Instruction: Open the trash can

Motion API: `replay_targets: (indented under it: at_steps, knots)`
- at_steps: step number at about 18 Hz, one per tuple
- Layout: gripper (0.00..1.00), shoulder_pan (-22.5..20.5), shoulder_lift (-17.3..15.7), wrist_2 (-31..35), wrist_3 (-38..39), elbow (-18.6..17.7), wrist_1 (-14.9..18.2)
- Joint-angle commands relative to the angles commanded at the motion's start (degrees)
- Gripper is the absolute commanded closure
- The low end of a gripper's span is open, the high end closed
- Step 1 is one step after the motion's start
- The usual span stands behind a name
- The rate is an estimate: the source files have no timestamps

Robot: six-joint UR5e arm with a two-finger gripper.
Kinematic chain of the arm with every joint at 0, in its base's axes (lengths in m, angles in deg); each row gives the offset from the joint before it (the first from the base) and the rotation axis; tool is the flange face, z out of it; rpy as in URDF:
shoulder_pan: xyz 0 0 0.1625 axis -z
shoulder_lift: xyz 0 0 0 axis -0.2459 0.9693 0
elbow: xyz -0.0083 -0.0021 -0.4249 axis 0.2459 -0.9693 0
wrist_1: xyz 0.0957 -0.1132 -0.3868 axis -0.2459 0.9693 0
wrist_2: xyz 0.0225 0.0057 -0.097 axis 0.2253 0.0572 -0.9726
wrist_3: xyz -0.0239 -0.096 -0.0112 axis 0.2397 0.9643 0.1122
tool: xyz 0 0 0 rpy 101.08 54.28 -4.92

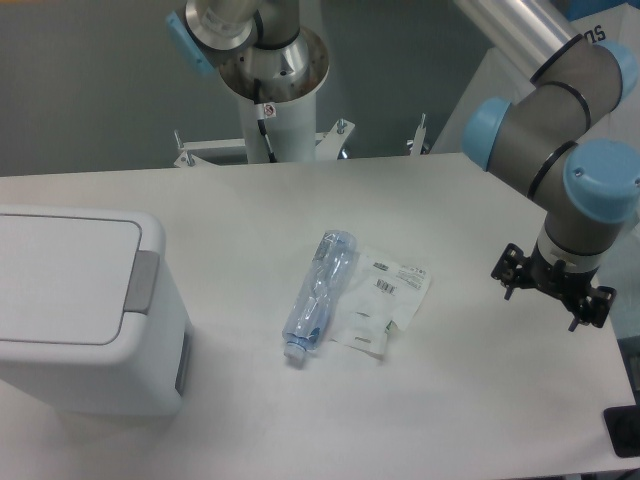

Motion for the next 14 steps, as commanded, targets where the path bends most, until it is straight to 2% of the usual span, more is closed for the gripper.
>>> replay_targets:
  at_steps: [6, 9, 14]
  knots:
    - [0.0, -0.17, -0.26, -1.14, 0.09, -0.26, 0.35]
    - [0.0, -0.35, -1.14, -3.77, 1.23, -2.72, 0.18]
    - [0.0, 1.57, -5.8, -5.09, 12.45, -6.15, -0.09]
